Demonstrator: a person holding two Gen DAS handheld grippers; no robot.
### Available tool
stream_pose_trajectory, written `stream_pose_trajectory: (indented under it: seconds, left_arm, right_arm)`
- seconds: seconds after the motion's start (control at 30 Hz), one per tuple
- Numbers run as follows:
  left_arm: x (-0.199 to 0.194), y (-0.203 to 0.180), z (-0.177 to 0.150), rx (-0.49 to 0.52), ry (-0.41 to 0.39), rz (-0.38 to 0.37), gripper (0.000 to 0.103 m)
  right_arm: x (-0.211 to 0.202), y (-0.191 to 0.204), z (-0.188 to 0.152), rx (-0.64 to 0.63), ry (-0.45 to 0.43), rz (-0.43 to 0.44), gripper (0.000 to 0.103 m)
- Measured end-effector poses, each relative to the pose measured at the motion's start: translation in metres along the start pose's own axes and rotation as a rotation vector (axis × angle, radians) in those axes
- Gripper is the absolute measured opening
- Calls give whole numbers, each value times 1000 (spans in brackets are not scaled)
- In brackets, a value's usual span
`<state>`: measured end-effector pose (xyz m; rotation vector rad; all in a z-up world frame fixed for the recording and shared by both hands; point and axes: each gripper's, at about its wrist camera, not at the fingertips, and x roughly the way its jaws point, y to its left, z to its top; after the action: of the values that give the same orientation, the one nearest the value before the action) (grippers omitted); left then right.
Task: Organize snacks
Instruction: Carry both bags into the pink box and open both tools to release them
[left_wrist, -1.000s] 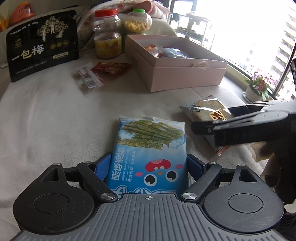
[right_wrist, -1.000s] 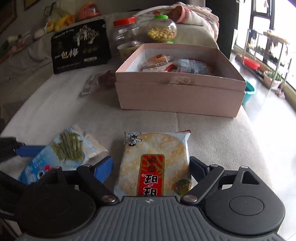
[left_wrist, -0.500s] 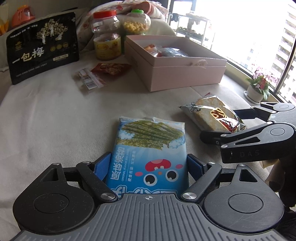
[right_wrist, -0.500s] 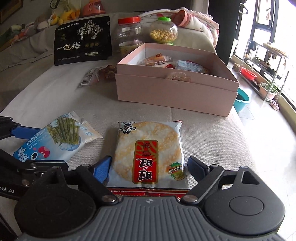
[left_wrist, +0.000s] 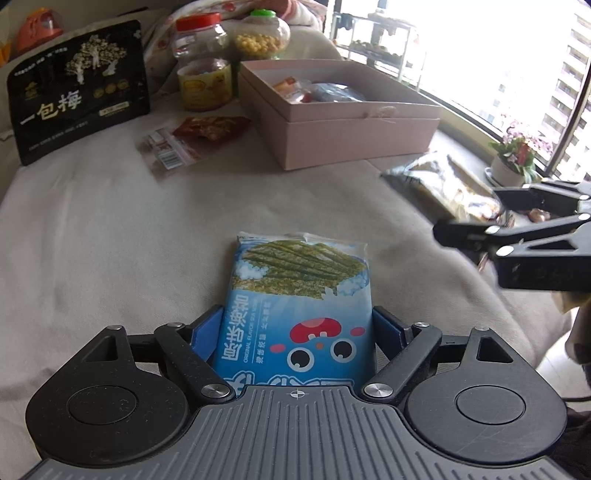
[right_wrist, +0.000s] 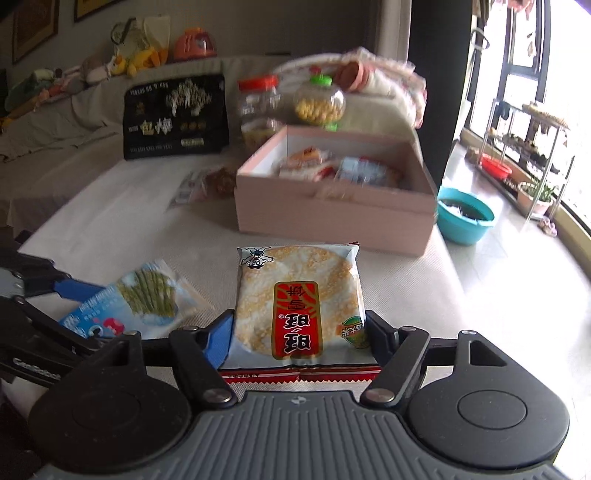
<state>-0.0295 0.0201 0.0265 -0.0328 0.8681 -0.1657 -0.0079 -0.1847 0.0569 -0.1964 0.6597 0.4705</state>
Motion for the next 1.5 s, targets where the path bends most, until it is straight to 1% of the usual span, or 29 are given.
stream_pose_trajectory:
  seconds: [0.1, 0.2, 0.27, 0.33, 0.43, 0.5, 0.57, 0.63, 0.7, 0.77, 0.87, 0.93, 0.97, 1.03, 1.13, 1.17, 1.23, 1.3, 1.37, 1.43, 1.5]
  left_arm:
    - [-7, -9, 5, 19, -12, -13, 89]
    - [-21, -15, 22, 35, -48, -63, 88]
    - [-36, -13, 44, 29, -112, -82, 88]
    - [-51, -8, 71, 23, -202, -75, 88]
    - [-61, 2, 114, -9, -320, -75, 88]
    - [-52, 10, 143, -64, -358, -98, 88]
    - [-30, 21, 171, -144, -355, -145, 88]
    - [1, 24, 191, -205, -328, -189, 88]
    - [35, 21, 206, -216, -288, -208, 88]
    - [68, 14, 218, -192, -257, -207, 88]
    - [113, 6, 228, -123, -219, -177, 89]
    - [137, 4, 230, -94, -176, -164, 90]
    - [143, 3, 229, -82, -168, -165, 90]
    - [148, 2, 225, -51, -173, -156, 90]
    - [145, 1, 223, -25, -181, -168, 90]
    - [143, 2, 222, -17, -183, -172, 90]
    - [139, 4, 220, 8, -183, -172, 86]
    - [129, 9, 213, 26, -189, -175, 85]
    - [114, 17, 211, 14, -203, -192, 85]
    - [98, 27, 205, -22, -227, -221, 85]
    - [82, 39, 199, -69, -254, -245, 85]
  right_arm:
    - [-20, -7, 9, -11, -48, 2, 73]
    - [-43, -17, 29, -30, -131, -12, 73]
    - [-58, -26, 47, -31, -192, -18, 73]
    - [-68, -38, 70, -15, -242, -22, 73]
    - [-68, -59, 105, 21, -287, -34, 73]
    - [-58, -72, 127, 39, -293, -47, 73]
    - [-41, -86, 149, 59, -282, -60, 73]
    - [-19, -97, 165, 78, -259, -75, 73]
    - [6, -106, 178, 102, -216, -85, 73]
    - [31, -116, 189, 138, -162, -62, 73]
    - [69, -127, 200, 188, -81, -27, 73]
    - [96, -130, 204, 214, -23, -4, 73]
    - [110, -131, 205, 228, 8, 11, 73]
    - [144, -132, 206, 261, 83, 52, 73]
    - [195, -132, 202, 325, 211, 115, 73]
    - [211, -132, 200, 345, 249, 124, 73]
    - [231, -130, 194, 356, 299, 96, 73]
    - [231, -126, 193, 336, 279, 81, 73]
    - [229, -122, 193, 336, 286, 70, 73]
    - [225, -118, 190, 328, 305, 56, 74]
    - [218, -117, 190, 325, 332, 72, 76]
